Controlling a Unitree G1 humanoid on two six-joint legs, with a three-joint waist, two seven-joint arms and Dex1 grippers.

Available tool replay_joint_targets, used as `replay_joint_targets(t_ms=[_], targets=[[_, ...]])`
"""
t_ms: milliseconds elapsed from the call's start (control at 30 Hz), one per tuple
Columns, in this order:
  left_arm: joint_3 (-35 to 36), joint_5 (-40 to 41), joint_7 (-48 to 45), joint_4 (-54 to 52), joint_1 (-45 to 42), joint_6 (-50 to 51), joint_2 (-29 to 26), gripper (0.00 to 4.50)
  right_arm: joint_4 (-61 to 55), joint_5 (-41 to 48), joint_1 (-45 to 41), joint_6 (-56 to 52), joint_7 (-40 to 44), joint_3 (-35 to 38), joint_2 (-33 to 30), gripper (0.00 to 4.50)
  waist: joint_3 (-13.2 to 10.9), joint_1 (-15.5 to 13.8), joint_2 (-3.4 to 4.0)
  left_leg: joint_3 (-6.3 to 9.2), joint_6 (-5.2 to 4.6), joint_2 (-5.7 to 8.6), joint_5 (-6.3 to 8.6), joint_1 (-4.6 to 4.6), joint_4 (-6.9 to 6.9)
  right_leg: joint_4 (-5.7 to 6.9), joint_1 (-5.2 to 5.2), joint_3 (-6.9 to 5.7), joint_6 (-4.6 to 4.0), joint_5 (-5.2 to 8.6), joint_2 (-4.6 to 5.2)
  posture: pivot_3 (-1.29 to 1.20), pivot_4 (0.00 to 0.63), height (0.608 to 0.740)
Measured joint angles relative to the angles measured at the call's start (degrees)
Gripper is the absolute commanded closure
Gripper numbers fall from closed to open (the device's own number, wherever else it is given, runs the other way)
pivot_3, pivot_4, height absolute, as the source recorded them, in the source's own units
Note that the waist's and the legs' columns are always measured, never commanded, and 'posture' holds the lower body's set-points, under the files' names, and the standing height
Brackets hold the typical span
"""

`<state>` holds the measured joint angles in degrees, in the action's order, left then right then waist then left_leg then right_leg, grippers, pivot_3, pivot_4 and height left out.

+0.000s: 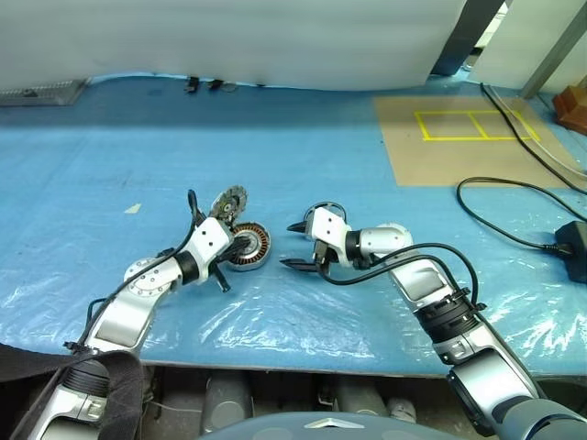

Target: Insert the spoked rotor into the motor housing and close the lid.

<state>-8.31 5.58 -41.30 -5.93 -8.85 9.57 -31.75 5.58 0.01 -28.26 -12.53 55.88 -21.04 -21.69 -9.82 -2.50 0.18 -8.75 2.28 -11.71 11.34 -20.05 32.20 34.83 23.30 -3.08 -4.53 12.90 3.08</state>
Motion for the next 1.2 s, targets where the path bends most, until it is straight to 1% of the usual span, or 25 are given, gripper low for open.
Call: replay_joint_targets(t_ms=[167, 233, 367, 533, 700, 867, 1200], targets=[[-0.9, -1.7, -2.0, 0.7, -0.8, -2.3, -1.8, 4.49, 0.3, -0.1, 0.0, 0.0, 0.0, 0.0, 0.2, 0.74, 0.0, 0.0, 0.0, 0.0, 0.05, 0.0, -0.03, -0.01, -0.01, 0.0, 0.01, 0.0, 0.0, 0.0, 0.0, 0.0, 0.15, 0.74], [-0.4, -1.2, -2.4, 1.0, -1.1, -2.7, -1.7, 4.49, 0.3, -0.1, 0.0, 0.0, 0.0, 0.0, 0.2, 0.74, 0.0, 0.0, 0.0, -0.01, 0.09, 0.0, -0.05, -0.01, -0.01, 0.0, 0.01, 0.0, 0.0, 0.0, 0.0, 0.0, 0.15, 0.74], [1.4, 3.0, -3.7, 2.6, -1.1, -1.1, 1.2, 4.49, 0.3, -0.2, 0.0, 0.1, 0.0, 0.0, 0.3, 0.74, 0.0, -0.1, 0.01, -0.04, 0.12, 0.01, -0.07, -0.03, 0.01, 0.0, 0.03, 0.0, -0.01, 0.0, 0.0, 0.0, 0.15, 0.74], [1.9, 6.6, -4.9, 3.0, -1.2, 0.3, 3.4, 4.49, 0.3, -0.4, 0.0, 0.1, 0.0, -0.1, 0.4, 0.74, 0.0, 0.0, 0.01, -0.04, 0.11, 0.0, -0.06, -0.05, 0.0, 0.0, 0.04, 0.0, -0.01, 0.0, 0.0, 0.0, 0.15, 0.74], [3.5, 8.9, -3.5, 3.4, -2.7, 2.1, 6.3, 4.49, 0.4, -0.6, 0.0, 0.2, 0.0, -0.1, 0.6, 0.74, 0.0, 0.0, 0.0, -0.04, 0.11, -0.01, -0.07, -0.05, 0.01, 0.01, 0.04, -0.01, -0.01, -0.01, -0.01, 0.0, 0.15, 0.74], [4.1, 8.7, -3.0, 3.7, -3.0, 3.3, 6.0, 4.49, 0.4, -0.8, 0.0, 0.6, 0.0, -0.1, 0.6, 0.74, 0.0, 0.1, 0.0, -0.02, 0.11, -0.01, -0.06, -0.06, -0.01, 0.0, 0.06, -0.01, -0.01, 0.0, -0.01, 0.0, 0.15, 0.74], [2.2, 5.8, -3.2, 3.6, -2.0, 3.3, 4.8, 4.49, 0.4, -0.9, 0.0, 0.7, 0.0, -0.1, 0.8, 0.74, 0.0, 0.0, 0.0, -0.01, 0.07, 0.01, -0.04, -0.01, 0.0, 0.01, -0.01, -0.01, -0.01, 0.0, 0.0, 0.0, 0.15, 0.74]])
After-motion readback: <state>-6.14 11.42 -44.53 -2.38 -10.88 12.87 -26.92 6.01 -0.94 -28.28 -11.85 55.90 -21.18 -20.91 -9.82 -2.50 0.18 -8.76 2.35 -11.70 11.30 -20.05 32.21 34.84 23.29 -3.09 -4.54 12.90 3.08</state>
